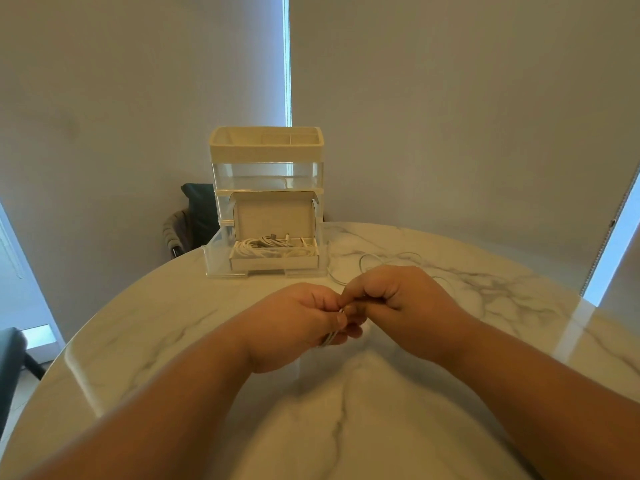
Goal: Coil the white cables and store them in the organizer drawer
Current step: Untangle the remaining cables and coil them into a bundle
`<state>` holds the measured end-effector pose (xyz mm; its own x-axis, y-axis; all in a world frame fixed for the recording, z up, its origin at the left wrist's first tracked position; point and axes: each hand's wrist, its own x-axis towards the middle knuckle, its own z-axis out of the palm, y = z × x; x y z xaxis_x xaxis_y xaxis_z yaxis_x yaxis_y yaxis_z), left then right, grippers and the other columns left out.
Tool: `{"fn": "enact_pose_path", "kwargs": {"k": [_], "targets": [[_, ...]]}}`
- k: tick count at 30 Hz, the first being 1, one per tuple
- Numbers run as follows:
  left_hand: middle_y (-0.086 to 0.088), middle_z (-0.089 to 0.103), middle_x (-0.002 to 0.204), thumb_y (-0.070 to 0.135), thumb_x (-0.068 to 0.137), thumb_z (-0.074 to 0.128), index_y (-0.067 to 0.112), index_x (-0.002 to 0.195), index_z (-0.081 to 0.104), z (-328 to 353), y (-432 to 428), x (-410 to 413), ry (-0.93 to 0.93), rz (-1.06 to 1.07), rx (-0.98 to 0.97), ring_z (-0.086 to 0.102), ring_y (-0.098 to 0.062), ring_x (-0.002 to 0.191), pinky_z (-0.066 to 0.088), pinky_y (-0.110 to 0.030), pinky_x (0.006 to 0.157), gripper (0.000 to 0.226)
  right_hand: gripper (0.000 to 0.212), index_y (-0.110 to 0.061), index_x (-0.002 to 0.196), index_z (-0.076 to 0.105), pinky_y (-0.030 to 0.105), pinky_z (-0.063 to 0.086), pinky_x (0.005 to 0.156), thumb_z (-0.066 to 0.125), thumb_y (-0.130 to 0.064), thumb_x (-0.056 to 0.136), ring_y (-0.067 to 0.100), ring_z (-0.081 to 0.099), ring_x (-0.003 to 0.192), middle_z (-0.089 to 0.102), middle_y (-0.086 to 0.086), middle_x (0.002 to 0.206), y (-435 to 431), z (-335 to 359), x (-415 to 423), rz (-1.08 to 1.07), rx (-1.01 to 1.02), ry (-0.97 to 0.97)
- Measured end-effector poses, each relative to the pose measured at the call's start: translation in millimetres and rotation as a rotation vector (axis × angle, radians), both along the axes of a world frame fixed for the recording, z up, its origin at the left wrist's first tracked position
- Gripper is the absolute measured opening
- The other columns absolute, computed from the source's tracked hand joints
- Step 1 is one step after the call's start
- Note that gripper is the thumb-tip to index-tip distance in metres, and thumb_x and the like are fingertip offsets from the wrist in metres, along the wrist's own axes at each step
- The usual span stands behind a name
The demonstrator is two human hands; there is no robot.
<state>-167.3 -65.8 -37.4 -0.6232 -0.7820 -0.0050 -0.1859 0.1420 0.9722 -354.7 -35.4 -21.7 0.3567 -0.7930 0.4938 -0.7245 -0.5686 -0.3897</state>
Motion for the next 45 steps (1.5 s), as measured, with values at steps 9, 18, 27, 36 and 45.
{"fn": "enact_pose_path", "kwargs": {"k": [9, 18, 27, 36, 45], "targets": [[-0.003, 0.076, 0.097, 0.009, 0.096, 0.057, 0.016, 0.097, 0.077, 12.3, 4.3, 4.0, -0.182, 0.049, -0.256, 0.071, -0.022, 0.099, 0.054, -0.046, 0.095, 0.021, 0.012, -0.026, 0.084, 0.073, 0.019, 0.051, 0.068, 0.071, -0.014, 0.084, 0.005, 0.066, 0.078, 0.070, -0.013, 0.075, 2.2, 3.7, -0.5, 0.018, -0.013, -0.097], [-0.007, 0.076, 0.091, 0.004, 0.097, 0.054, 0.007, 0.100, 0.073, 14.8, 7.5, 0.7, -0.085, 0.001, -0.221, 0.074, -0.021, 0.088, 0.057, -0.043, 0.090, 0.019, 0.009, -0.024, 0.077, 0.074, 0.024, 0.052, 0.067, 0.076, -0.016, 0.080, 0.005, 0.065, 0.074, 0.070, -0.014, 0.073, 0.8, 7.6, -7.3, 0.000, 0.045, -0.182], [-0.017, 0.072, 0.087, -0.003, 0.097, 0.050, -0.001, 0.096, 0.067, 6.3, 10.9, -12.6, 0.275, 0.028, 0.204, 0.072, -0.030, 0.095, 0.059, -0.031, 0.076, 0.017, 0.009, -0.018, 0.077, 0.072, 0.030, 0.055, 0.072, 0.074, -0.010, 0.082, 0.009, 0.067, 0.073, 0.071, -0.008, 0.073, -0.3, 4.7, -9.9, -0.001, 0.089, -0.331], [-0.010, 0.071, 0.082, 0.004, 0.101, 0.047, 0.005, 0.101, 0.068, 4.3, 10.3, -14.9, 0.159, 0.046, 0.160, 0.066, -0.017, 0.066, 0.053, -0.026, 0.062, 0.021, 0.012, -0.023, 0.075, 0.070, 0.025, 0.052, 0.069, 0.074, -0.014, 0.082, 0.006, 0.066, 0.073, 0.071, -0.011, 0.071, -2.5, -2.0, -12.8, -0.030, 0.087, -0.285], [-0.014, 0.073, 0.092, 0.006, 0.099, 0.051, 0.000, 0.105, 0.067, 4.0, 11.6, -12.9, 0.172, 0.046, 0.253, 0.072, -0.022, 0.076, 0.058, -0.029, 0.065, 0.017, 0.011, -0.026, 0.076, 0.070, 0.012, 0.045, 0.066, 0.071, -0.017, 0.084, 0.003, 0.064, 0.074, 0.069, -0.016, 0.072, -5.1, -5.3, -12.6, -0.061, 0.094, -0.221]]}}
